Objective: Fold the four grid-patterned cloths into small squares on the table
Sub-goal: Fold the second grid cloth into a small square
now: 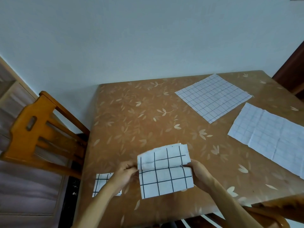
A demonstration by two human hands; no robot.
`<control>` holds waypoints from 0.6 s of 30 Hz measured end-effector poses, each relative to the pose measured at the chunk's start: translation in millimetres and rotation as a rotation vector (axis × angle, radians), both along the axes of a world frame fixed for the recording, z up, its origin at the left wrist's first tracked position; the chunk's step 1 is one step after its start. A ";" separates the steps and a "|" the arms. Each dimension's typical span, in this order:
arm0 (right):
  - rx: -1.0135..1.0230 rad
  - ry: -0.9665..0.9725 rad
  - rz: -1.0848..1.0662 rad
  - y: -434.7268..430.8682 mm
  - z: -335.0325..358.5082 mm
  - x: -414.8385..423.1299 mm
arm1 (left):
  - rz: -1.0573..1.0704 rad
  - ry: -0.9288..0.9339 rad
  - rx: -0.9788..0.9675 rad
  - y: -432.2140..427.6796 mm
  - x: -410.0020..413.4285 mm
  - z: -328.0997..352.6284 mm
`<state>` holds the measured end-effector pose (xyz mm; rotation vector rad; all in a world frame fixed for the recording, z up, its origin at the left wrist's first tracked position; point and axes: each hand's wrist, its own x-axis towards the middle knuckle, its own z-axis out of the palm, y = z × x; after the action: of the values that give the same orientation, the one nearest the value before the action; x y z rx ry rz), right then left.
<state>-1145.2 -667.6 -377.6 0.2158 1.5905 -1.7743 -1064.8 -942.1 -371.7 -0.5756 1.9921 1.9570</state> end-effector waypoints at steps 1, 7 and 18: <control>-0.016 -0.040 -0.018 0.2 -2.1 -1.4 | -0.004 0.019 -0.074 -0.7 -0.5 -3.2; 0.114 -0.013 0.005 3.2 -18.3 -9.0 | -0.038 0.098 -0.256 -7.3 -3.0 -18.4; 0.414 0.241 0.039 -12.1 -56.9 0.8 | 0.088 0.037 -0.124 -1.5 10.8 -45.5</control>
<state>-1144.4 -679.7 -434.5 0.1676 2.1142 -1.4675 -1054.0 -943.5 -417.2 -0.6718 2.1577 1.9163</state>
